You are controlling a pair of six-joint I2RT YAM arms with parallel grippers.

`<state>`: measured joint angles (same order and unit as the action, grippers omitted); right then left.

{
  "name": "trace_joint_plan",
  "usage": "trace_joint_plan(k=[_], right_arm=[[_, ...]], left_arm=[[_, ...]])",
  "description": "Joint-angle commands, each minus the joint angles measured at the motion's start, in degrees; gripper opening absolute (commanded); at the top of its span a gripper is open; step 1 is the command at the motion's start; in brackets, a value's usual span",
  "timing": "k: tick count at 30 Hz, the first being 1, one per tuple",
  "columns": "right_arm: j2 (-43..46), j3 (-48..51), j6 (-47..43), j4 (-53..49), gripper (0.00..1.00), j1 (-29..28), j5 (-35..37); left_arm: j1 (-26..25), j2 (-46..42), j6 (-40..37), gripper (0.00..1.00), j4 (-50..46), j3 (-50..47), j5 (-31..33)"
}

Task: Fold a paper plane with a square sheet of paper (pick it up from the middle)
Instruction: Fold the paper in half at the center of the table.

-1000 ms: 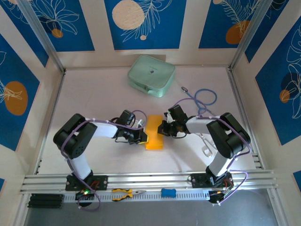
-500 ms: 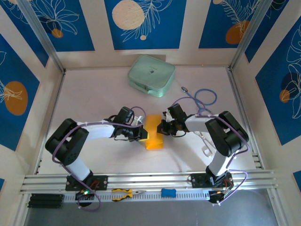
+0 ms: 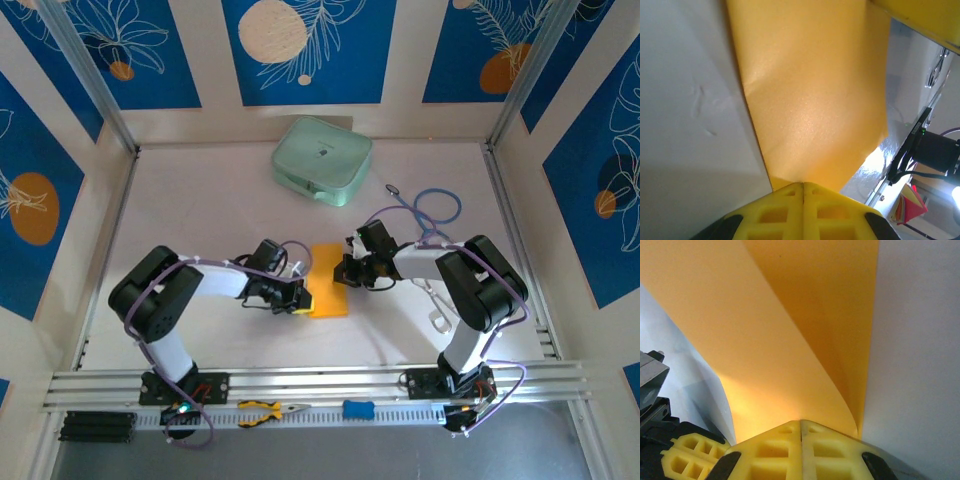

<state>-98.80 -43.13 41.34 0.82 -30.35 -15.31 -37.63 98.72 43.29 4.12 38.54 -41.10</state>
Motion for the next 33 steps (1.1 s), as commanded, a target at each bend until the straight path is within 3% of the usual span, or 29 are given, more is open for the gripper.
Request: trace_joint_plan(k=[1,10,17,24,33], right_arm=[[-2.9,1.6,-1.1,-4.9,0.00,-0.1,3.4],[-2.9,1.6,-1.4,-4.9,0.00,-0.1,3.4],[-3.3,1.5,-1.0,-5.1,0.00,-0.1,3.7],[-3.8,1.6,-1.0,-5.1,0.00,-0.1,3.8],[-3.5,1.9,-1.0,-5.5,0.00,0.0,4.0]], left_arm=[[-0.5,0.5,-1.4,0.00,-4.1,-2.8,2.2],[-0.6,-5.8,0.4,0.00,-4.5,0.9,2.6],[-1.0,-2.2,3.0,0.00,0.2,2.6,-0.4],[-2.4,1.0,-4.4,0.00,-12.9,3.2,3.0],[-2.7,0.8,-4.8,0.00,-14.9,-1.3,4.6]])
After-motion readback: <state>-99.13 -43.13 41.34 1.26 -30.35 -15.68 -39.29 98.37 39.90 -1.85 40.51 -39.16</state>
